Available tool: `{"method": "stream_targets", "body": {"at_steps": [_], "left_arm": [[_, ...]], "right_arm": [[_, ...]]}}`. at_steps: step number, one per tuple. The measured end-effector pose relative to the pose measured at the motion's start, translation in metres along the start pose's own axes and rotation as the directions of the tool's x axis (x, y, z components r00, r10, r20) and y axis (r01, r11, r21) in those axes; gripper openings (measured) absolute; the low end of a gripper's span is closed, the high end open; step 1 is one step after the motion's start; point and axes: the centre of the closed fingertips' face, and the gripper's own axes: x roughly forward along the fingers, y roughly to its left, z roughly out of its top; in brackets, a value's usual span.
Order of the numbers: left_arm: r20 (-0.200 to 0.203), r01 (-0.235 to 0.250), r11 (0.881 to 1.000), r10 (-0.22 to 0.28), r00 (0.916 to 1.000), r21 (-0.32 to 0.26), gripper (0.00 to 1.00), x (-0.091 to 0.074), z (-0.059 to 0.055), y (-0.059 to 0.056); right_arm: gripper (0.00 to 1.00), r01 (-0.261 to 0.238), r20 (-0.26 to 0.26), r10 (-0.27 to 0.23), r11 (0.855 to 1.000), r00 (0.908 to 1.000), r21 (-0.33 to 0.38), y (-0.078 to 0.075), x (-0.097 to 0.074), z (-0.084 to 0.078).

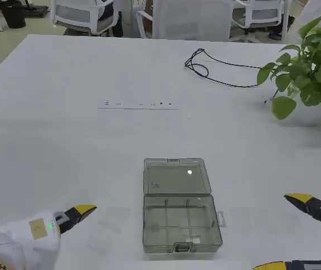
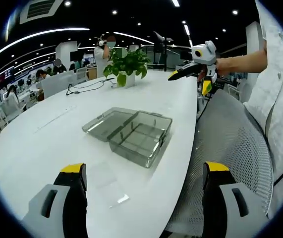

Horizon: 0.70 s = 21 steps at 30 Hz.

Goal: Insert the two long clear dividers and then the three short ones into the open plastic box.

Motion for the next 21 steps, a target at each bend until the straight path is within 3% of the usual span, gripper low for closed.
{"method": "stream_targets", "body": {"at_steps": [21], "left_arm": [[-0.005, 0.004, 1.0, -0.004, 1.0, -0.009, 0.99, 0.0011, -0.0029, -0.003]], "right_arm": [[1.0, -0.001, 0.0, 0.001, 1.0, 1.0, 0.009, 0.0002, 0.0011, -0.0014]]}}
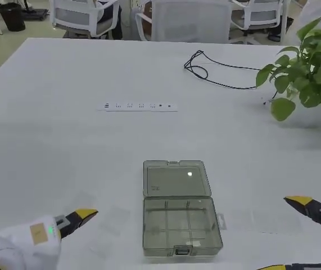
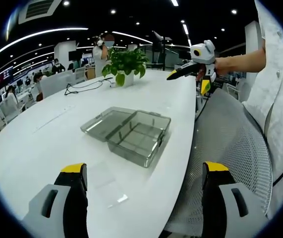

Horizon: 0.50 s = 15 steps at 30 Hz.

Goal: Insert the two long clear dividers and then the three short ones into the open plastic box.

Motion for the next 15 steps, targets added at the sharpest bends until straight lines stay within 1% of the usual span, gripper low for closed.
{"method": "stream_targets", "body": {"at_steps": [15], "left_arm": [[0.003, 0.006, 1.0, -0.006, 1.0, -0.004, 0.99, 0.0017, 0.0006, -0.0013]], "right_arm": [[1.0, -0.003, 0.0, 0.003, 1.0, 1.0, -0.001, 0.0013, 0.0021, -0.0003]]}}
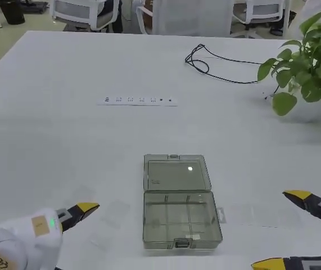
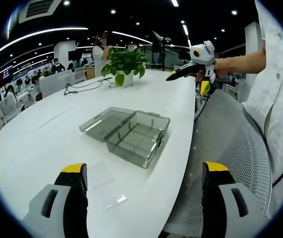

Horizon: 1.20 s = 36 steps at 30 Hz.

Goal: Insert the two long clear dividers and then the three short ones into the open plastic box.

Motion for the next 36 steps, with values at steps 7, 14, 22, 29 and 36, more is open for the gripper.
{"method": "stream_targets", "body": {"at_steps": [7, 14, 22, 29, 36], "left_arm": [[0.002, 0.0, 1.0, 0.0, 1.0, -0.01, 0.99, 0.002, -0.001, 0.0], [0.005, 0.001, 1.0, -0.001, 1.0, -0.017, 0.98, 0.004, -0.001, -0.002], [0.006, 0.007, 1.0, -0.007, 1.0, -0.024, 0.97, 0.007, -0.001, -0.001], [0.006, 0.014, 1.0, -0.014, 0.9999, -0.026, 0.96, 0.01, 0.001, 0.0], [0.003, 0.016, 0.999, -0.016, 0.9999, -0.028, 0.96, 0.012, 0.001, 0.002]], "right_arm": [[1.0, -0.001, -0.002, 0.002, 1.0, 1.0, 0.011, 0.001, 0.002, -0.003], [0.99, -0.008, -0.004, 0.008, 1.0, 1.0, 0.012, 0.002, 0.004, -0.004], [0.99, -0.014, -0.006, 0.014, 1.0, 0.9999, 0.014, 0.002, 0.006, -0.003], [0.99, -0.021, -0.008, 0.021, 1.0, 0.9998, 0.014, 0.002, 0.009, -0.002], [0.99, -0.025, -0.012, 0.025, 1.0, 0.9996, 0.014, 0.0, 0.011, -0.002]]}}
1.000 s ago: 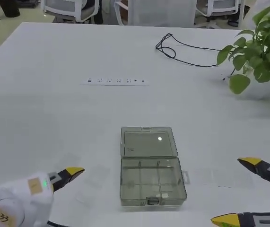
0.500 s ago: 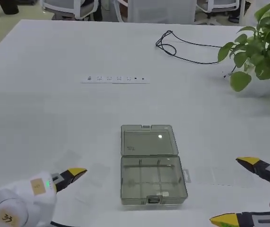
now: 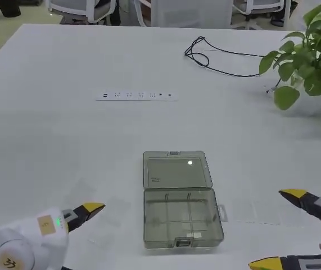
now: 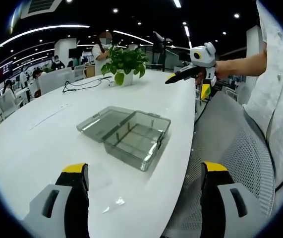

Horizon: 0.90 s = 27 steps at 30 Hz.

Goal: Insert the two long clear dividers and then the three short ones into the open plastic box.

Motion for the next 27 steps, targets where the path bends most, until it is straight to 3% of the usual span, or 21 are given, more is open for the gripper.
{"method": "stream_targets", "body": {"at_steps": [9, 15, 22, 25, 27], "left_arm": [[-0.008, -0.002, 1.0, 0.002, 1.0, -0.005, 0.96, 0.0, -0.001, 0.003], [-0.016, -0.021, 1.0, 0.021, 0.9996, -0.018, 0.94, -0.003, -0.002, 0.011], [-0.033, -0.075, 0.996, 0.073, 0.9968, -0.057, 0.91, -0.012, -0.007, 0.035], [-0.065, -0.115, 0.989, 0.109, 0.9919, -0.093, 0.89, -0.017, -0.013, 0.049], [-0.053, -0.133, 0.987, 0.129, 0.9903, -0.087, 0.87, -0.02, -0.012, 0.058]], "right_arm": [[0.99, -0.005, 0.0, 0.005, 1.0, 1.0, 0.003, -0.001, 0.002, 0.0], [0.99, -0.005, 0.003, 0.005, 1.0, 1.0, 0.006, -0.002, 0.003, 0.001], [0.98, -0.004, 0.007, 0.004, 1.0, 1.0, 0.014, -0.001, 0.004, 0.001], [0.98, -0.004, 0.008, 0.004, 1.0, 1.0, 0.018, -0.001, 0.004, -0.001], [0.98, -0.005, 0.009, 0.004, 1.0, 1.0, 0.02, -0.001, 0.004, -0.001]]}}
